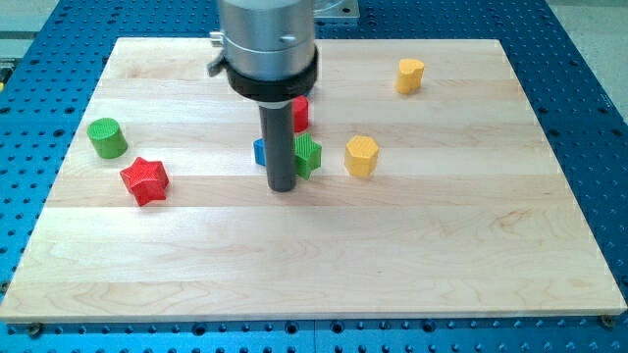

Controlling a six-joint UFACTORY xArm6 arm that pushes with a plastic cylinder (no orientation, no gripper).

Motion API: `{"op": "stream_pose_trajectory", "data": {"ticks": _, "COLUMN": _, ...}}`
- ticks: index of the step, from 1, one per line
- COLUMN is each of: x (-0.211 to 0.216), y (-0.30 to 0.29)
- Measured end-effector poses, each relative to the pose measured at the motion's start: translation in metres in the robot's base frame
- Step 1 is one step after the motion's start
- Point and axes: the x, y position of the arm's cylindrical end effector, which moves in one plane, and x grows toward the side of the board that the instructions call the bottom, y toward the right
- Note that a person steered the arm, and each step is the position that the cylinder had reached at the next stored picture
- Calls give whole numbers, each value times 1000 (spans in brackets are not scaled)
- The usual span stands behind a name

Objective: Place the hexagon into the red circle

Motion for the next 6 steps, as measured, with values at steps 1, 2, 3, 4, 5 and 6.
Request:
{"op": "stream_pose_trajectory", "data": {"ticks": 1, "x": 44, "y": -52}}
{"op": "stream_pose_trajectory", "data": {"ticks": 2, "x": 46, "y": 80}}
{"op": "stream_pose_trajectory", "data": {"ticks": 3, "x": -7, "y": 118}}
{"op": "stream_pose_trajectory", "data": {"ticks": 4, "x": -50, "y": 63}}
{"op": "stream_pose_trajectory", "data": {"ticks": 5, "x": -48, "y": 90}}
{"op": "stream_pose_trajectory", "data": {"ticks": 6, "x": -56, "y": 150}}
